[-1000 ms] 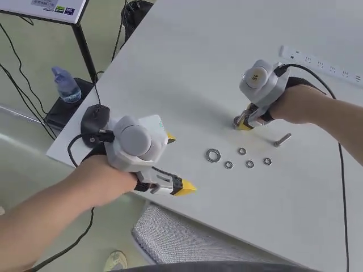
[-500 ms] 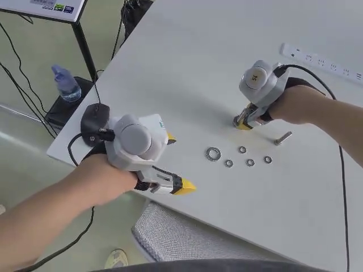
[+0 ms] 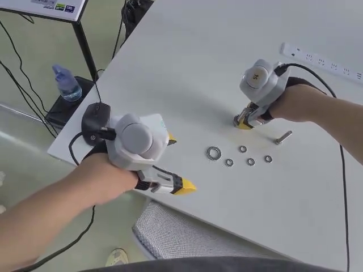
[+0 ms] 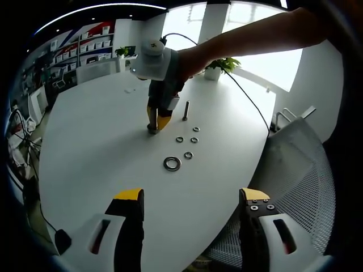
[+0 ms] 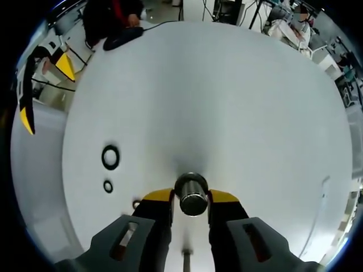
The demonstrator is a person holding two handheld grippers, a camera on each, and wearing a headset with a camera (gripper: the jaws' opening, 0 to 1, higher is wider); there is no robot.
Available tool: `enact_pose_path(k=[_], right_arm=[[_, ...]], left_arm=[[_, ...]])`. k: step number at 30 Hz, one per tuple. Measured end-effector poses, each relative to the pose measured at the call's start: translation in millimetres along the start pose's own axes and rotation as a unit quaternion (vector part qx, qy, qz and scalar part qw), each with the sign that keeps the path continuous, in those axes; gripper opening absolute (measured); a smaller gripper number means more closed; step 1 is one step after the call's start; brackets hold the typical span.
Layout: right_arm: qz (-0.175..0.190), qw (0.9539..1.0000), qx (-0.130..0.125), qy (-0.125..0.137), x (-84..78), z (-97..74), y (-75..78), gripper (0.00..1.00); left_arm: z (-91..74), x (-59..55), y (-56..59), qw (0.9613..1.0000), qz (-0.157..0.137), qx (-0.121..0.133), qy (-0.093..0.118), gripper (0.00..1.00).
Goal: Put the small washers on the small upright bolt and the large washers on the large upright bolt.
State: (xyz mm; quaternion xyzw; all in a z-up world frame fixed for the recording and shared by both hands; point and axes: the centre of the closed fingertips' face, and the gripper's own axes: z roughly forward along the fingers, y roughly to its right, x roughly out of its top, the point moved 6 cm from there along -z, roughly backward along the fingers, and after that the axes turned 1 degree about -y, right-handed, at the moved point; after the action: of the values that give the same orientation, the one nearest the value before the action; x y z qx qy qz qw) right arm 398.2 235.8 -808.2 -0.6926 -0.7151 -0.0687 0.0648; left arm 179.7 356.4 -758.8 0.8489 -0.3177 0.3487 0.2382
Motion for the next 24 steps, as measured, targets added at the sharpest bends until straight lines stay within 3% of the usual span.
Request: enact_pose_path(k=[13,24], right_arm=[[0.005,0.9998,0.011,0.018,1.9,-4.1,0.5,0.39],[0.007,0.9992,0.014,0.038,3.2,-15.3,1.5,0.44]], left_arm=[[-2.3,0.4,-1.2,0.9999,-0.003,0.01,-0.002,0.74],[-0.7,2.1,4.6,1.0,-0.001,-0.004,-0.007,0.85]])
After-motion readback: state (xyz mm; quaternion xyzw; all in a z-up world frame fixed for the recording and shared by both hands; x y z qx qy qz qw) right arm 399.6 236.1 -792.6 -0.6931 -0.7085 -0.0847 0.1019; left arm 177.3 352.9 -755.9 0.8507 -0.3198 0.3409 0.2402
